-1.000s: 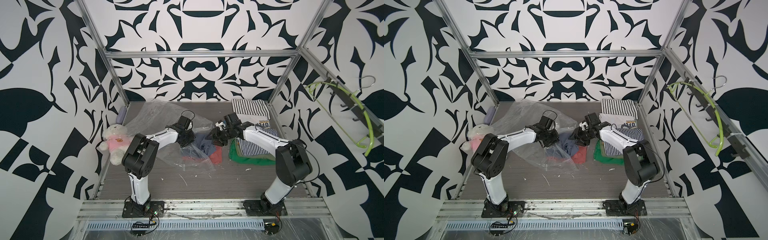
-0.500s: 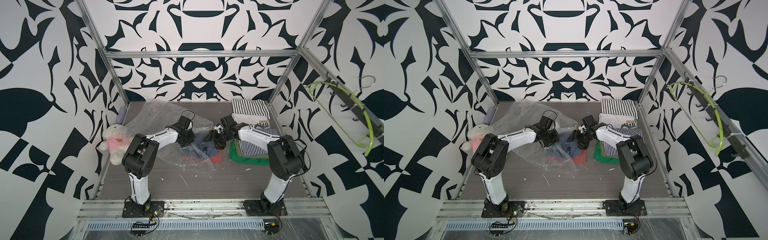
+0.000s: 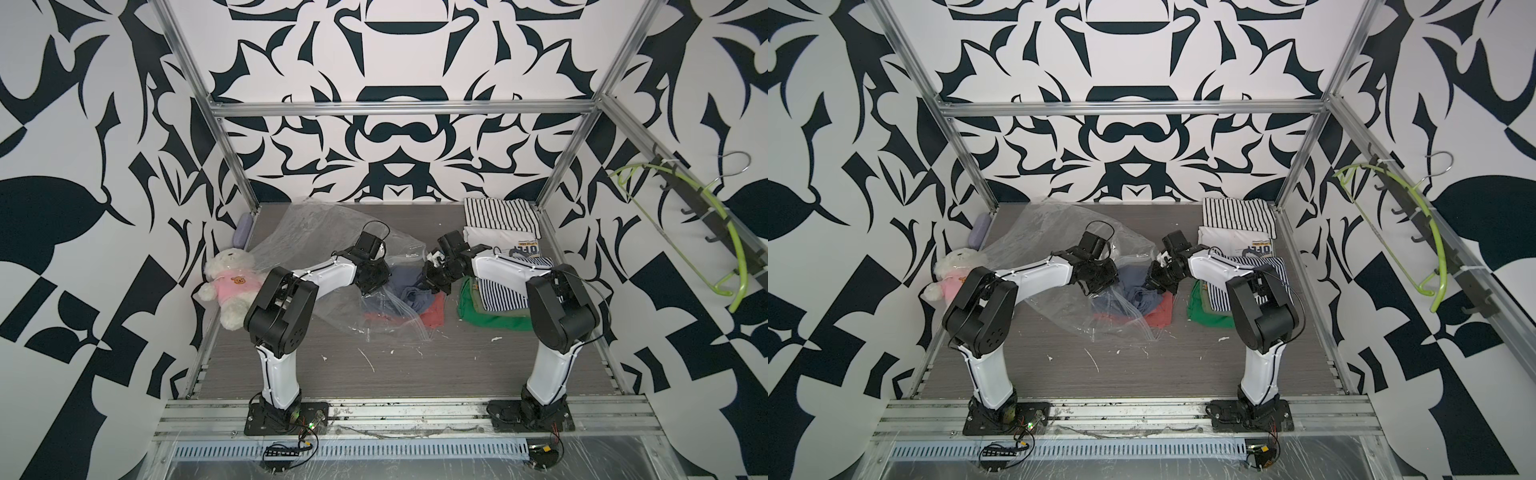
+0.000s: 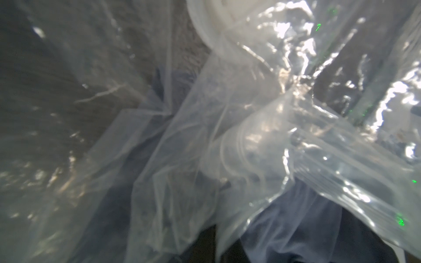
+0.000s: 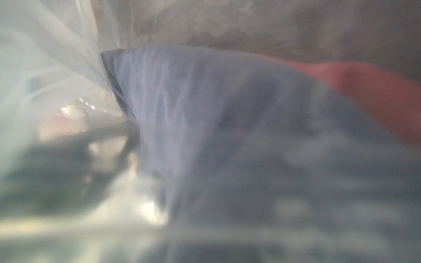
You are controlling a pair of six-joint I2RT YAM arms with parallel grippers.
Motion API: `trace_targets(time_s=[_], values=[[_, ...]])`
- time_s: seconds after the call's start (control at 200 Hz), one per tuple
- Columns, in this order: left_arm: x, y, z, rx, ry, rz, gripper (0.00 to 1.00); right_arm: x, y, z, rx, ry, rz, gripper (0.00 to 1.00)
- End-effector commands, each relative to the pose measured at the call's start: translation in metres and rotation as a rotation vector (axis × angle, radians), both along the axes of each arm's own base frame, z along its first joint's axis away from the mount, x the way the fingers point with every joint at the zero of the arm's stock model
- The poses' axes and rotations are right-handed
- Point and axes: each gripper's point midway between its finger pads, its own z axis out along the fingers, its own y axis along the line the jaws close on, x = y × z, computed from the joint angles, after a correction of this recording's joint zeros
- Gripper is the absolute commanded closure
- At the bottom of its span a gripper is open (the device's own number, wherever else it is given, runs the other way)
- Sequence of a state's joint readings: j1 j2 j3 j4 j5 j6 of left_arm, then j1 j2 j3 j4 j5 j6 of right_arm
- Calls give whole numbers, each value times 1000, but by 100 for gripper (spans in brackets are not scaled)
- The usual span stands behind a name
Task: Take the tank top out of the vacuum bag
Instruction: Take out the tank top from the vacuum bag.
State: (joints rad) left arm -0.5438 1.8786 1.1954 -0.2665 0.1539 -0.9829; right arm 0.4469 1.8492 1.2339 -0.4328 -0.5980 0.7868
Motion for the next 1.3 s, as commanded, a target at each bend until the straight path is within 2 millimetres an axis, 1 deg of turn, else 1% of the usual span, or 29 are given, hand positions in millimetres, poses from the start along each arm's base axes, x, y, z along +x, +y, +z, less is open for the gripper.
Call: trace_targets(time_s=[0.0,0.07,0.155,0.17,0.2,0.235,0.255,0.27,0.28,0.295,0.3,0.4,0.58,0.65,0.76,0.835,0.925,1.025,1.185,1.295], values=[[-27,33,-40,130,109,60,100,1,-5,46,-25,-142,66,100],[-24,37,-36,121,102,74,100,-2,-12,56,-65,-179,91,100],[-22,40,-36,125,105,76,100,-5,-15,68,-80,-214,122,100],[-22,40,-35,125,104,77,100,-5,-16,70,-82,-218,125,97],[-21,40,-35,126,103,76,100,-5,-16,75,-83,-229,131,87],[-21,39,-35,124,103,74,100,-5,-15,79,-80,-236,136,85],[-20,39,-36,123,104,72,100,-5,-15,81,-74,-240,141,86],[-20,38,-36,122,106,72,100,-5,-14,83,-72,-242,142,88],[-20,38,-36,121,107,70,100,-5,-14,84,-69,-243,145,91],[-20,37,-35,120,107,69,100,-5,-13,84,-67,-242,148,99],[-20,37,-35,119,107,69,100,-5,-13,85,-66,-242,149,100],[-18,37,-34,122,104,68,100,-5,-13,92,-60,-264,160,100],[-16,44,-33,133,100,87,100,-1,-25,105,-116,-341,161,100],[-16,46,-33,133,101,92,100,0,-27,116,-119,-384,180,100],[-14,48,-32,130,98,96,100,1,-27,140,-102,-480,210,100],[-13,46,-30,125,96,93,100,3,-31,152,-94,-522,213,100],[-12,43,-30,112,98,87,100,8,-45,161,-81,-527,180,100],[-11,40,-30,100,98,83,100,14,-66,166,-73,-524,138,100],[-11,41,-30,103,99,84,100,23,-107,167,-153,-539,95,100],[-11,41,-31,102,101,82,100,29,-140,161,-212,-532,69,100]])
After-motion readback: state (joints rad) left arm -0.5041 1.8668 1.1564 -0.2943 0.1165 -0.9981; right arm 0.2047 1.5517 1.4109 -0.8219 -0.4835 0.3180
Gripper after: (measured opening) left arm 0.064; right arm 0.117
